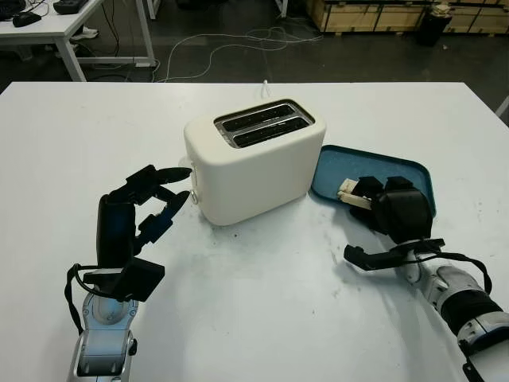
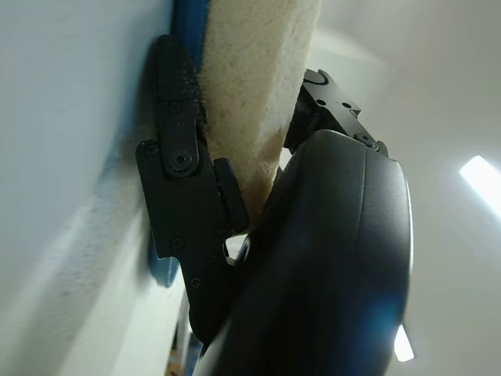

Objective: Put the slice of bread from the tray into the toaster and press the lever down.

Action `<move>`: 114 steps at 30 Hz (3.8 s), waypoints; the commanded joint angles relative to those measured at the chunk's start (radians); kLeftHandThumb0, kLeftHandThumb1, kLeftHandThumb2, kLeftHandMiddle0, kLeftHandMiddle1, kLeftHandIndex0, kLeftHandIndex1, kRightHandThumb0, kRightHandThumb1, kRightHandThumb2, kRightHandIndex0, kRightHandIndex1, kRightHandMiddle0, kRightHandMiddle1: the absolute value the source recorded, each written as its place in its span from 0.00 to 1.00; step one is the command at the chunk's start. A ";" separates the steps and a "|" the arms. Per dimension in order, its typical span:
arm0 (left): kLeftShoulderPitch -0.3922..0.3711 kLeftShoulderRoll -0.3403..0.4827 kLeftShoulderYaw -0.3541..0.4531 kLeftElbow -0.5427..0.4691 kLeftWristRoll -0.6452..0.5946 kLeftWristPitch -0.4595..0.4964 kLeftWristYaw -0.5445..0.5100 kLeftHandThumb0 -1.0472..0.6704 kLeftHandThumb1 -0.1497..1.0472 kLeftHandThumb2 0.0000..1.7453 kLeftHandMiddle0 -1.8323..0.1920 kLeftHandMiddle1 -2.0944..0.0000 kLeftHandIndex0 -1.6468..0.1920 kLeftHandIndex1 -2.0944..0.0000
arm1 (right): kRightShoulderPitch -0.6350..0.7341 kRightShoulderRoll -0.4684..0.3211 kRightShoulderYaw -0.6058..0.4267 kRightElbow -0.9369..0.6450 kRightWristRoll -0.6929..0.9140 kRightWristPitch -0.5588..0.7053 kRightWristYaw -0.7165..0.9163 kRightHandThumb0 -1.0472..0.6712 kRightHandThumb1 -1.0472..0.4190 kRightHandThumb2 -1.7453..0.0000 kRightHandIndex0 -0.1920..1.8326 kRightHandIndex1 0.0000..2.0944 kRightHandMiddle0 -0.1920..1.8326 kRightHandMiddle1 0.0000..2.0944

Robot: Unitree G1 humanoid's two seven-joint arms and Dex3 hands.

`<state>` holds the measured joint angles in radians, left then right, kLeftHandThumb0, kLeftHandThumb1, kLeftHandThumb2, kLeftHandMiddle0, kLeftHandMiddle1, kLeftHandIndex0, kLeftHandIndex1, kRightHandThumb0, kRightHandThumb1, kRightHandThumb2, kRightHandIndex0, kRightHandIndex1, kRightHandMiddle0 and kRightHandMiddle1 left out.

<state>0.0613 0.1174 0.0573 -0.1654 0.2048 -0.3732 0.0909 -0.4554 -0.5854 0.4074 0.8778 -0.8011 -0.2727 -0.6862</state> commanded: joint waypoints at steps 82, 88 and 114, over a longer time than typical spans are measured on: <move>-0.002 -0.023 -0.008 0.037 -0.004 -0.025 0.015 0.48 0.89 0.08 0.58 0.35 0.47 0.77 | -0.878 0.233 -0.115 0.343 0.432 -0.165 1.327 0.27 0.09 0.84 0.66 0.83 0.55 0.83; 0.004 -0.025 -0.009 0.024 -0.001 -0.012 0.014 0.48 0.89 0.08 0.57 0.35 0.48 0.77 | -0.879 0.226 -0.102 0.340 0.414 -0.172 1.304 0.26 0.09 0.85 0.64 0.83 0.53 0.83; 0.001 -0.027 -0.010 0.031 0.003 -0.011 0.018 0.48 0.89 0.08 0.58 0.36 0.48 0.78 | -0.912 0.202 -0.103 0.364 0.420 -0.194 1.451 0.25 0.09 0.89 0.62 0.83 0.52 0.83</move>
<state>0.0663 0.0935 0.0507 -0.1365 0.2069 -0.3768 0.1029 -1.3448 -0.3897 0.3007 1.2309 -0.3775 -0.4613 0.7511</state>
